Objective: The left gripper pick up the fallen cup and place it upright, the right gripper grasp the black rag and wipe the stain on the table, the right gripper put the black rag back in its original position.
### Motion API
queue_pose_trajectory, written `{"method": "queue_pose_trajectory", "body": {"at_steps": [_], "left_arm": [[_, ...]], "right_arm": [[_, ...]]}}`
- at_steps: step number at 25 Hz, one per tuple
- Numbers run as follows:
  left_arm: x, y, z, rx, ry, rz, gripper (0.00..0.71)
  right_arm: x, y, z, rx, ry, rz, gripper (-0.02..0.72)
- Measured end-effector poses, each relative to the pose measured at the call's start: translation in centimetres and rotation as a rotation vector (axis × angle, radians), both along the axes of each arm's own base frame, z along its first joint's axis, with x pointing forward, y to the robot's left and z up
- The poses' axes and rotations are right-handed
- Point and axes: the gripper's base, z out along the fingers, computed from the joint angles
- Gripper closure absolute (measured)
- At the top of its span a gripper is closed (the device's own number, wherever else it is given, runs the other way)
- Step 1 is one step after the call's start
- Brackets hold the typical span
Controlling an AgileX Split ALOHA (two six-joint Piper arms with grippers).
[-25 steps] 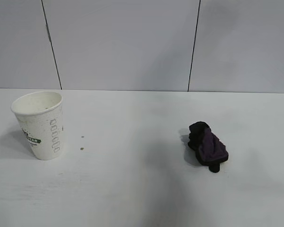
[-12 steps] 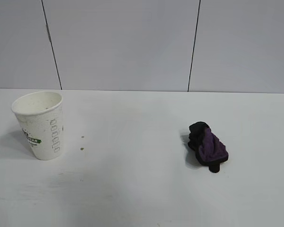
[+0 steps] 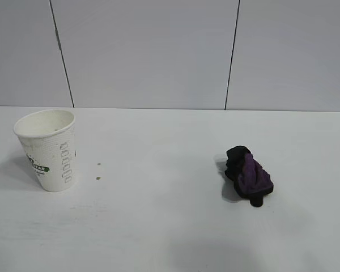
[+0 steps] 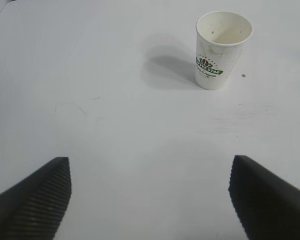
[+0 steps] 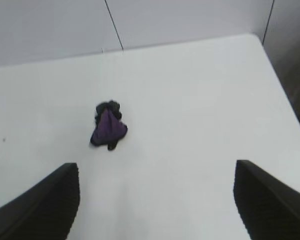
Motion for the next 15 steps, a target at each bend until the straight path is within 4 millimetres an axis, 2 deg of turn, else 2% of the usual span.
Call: {"method": "queue_pose_trajectory", "body": {"at_steps": [4,8,15], "left_arm": [[0.0,0.0,0.0,0.0,0.0,0.0,0.092],[0.0,0.0,0.0,0.0,0.0,0.0,0.092],[0.0,0.0,0.0,0.0,0.0,0.0,0.092]], "right_arm": [[1.2,-0.4,-3.2,-0.006,0.074,-0.002,0.126],[1.7,-0.5,-5.3,0.003,0.129,-0.005,0.126],[1.1,-0.5,-5.6,-0.016,0.103,0.052,0.126]]}}
